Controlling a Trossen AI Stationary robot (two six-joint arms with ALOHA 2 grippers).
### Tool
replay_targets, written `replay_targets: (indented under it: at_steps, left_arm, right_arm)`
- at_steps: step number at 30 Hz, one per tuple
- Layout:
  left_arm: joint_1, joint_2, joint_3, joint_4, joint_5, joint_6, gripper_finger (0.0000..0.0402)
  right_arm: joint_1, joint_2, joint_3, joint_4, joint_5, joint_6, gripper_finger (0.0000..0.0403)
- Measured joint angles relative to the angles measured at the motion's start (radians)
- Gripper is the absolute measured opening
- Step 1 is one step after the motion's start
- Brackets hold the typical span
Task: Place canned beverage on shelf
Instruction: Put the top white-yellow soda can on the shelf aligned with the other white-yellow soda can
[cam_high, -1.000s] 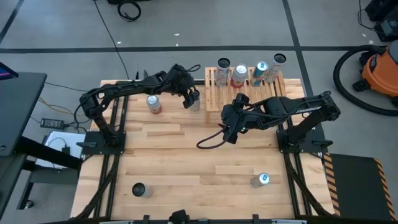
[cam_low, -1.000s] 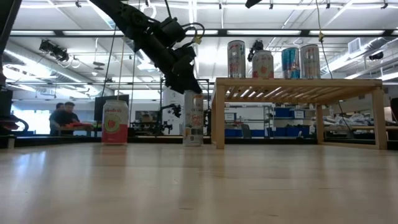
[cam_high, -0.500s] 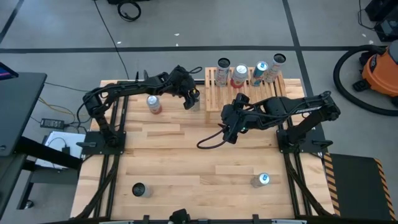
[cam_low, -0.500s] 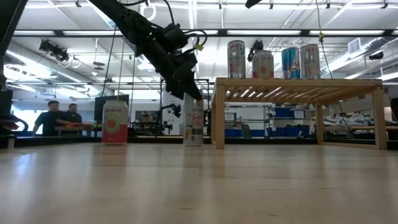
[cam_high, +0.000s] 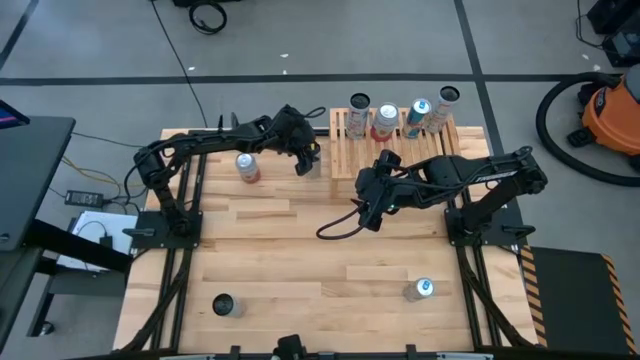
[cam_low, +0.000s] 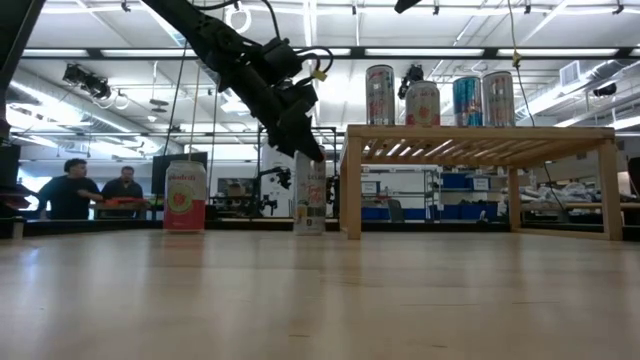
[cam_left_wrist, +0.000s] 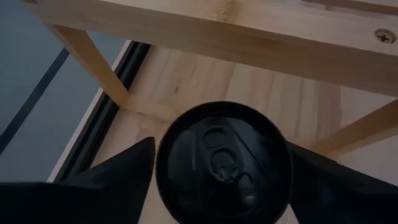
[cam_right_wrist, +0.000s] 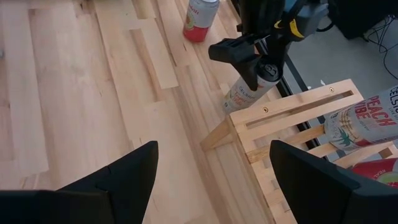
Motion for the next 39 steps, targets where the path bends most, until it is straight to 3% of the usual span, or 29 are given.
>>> replay_targets:
  at_steps: [6,21,39]
  left_arm:
    - [0.006,-0.004,0.001,-0.015,0.003,0.018,0.0258]
    - [0.001,-0.065,0.0,-0.096,0.005,0.045,0.026]
    - [-0.044,-0.204,0.0,-0.19,0.035,0.074,0.026]
  right_arm:
    - [-0.001,0.0,0.0,0.0,-0.009,0.0,0.0318]
    - [-0.019,0.0,0.0,0.031,-0.147,-0.024,0.0318]
    - [-0.012,0.001,0.0,0.029,-0.154,-0.01,0.0329]
